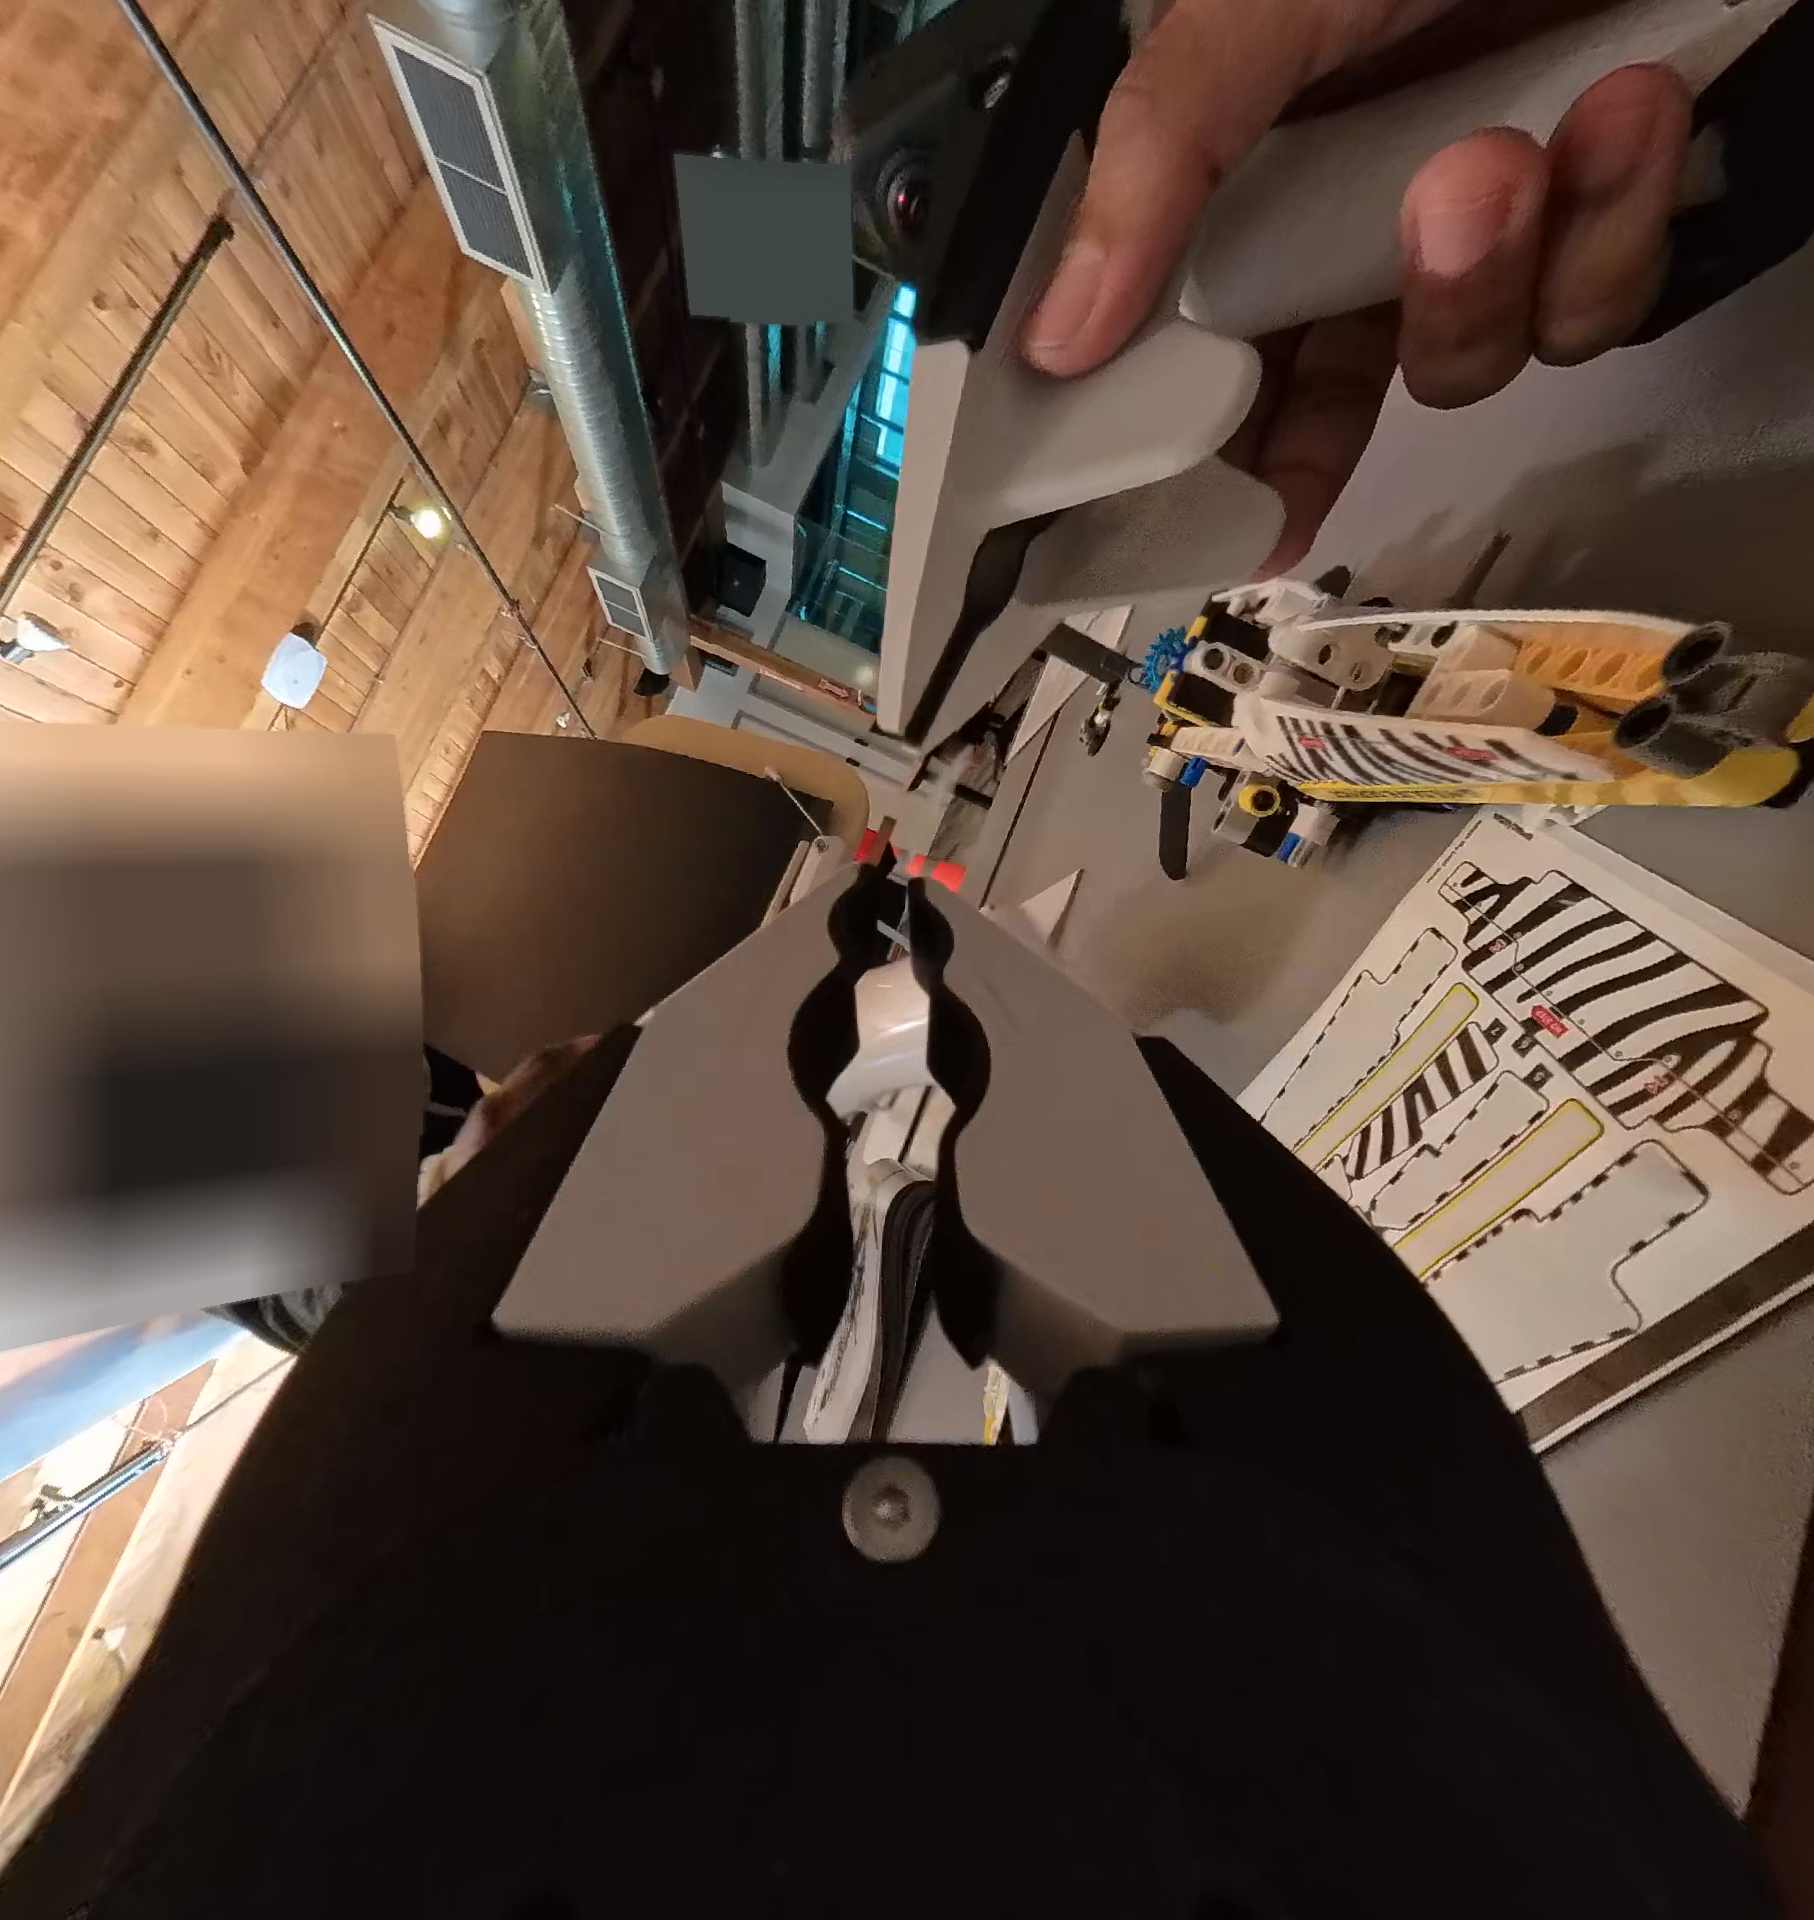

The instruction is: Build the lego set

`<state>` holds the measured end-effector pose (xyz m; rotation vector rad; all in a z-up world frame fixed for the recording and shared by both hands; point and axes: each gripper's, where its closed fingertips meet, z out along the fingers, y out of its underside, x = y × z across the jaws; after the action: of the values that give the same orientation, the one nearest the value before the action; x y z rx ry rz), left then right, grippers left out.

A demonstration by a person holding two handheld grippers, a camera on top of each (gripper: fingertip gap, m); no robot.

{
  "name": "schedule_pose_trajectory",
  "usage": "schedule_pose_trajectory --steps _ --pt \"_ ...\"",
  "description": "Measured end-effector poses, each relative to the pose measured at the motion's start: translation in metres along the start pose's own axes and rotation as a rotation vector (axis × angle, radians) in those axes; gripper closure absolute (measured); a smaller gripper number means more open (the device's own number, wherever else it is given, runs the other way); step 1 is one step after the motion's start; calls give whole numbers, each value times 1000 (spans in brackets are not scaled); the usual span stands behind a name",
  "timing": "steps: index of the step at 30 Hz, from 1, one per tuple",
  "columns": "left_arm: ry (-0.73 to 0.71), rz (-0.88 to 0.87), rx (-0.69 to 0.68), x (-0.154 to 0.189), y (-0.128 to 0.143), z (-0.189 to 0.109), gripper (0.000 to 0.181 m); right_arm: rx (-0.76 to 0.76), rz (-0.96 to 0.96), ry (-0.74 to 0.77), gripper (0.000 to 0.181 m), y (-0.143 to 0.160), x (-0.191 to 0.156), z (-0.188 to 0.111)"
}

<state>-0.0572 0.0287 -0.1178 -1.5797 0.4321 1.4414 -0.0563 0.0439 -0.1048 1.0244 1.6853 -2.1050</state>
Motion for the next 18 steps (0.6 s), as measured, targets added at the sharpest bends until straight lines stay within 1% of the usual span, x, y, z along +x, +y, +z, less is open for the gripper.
schedule_pose_trajectory --steps 1,3,5,11,15,18 --pt "4 -7 -5 0 2 0 176 5 -2 -1 181 -1 0 -1" --pt "8 -25 -10 -1 4 0 181 14 -3 -3 181 -3 0 -2" --pt "-15 -24 2 -5 2 -1 181 16 0 -2 180 -3 0 -3" --pt "-39 42 2 -3 1 -1 181 17 15 -11 169 -3 -2 -2" --pt "-47 67 16 -3 -2 -2 181 -4 21 -8 167 2 -3 4" --pt "-52 96 18 -3 -3 -3 181 8 31 -13 167 1 -4 6"
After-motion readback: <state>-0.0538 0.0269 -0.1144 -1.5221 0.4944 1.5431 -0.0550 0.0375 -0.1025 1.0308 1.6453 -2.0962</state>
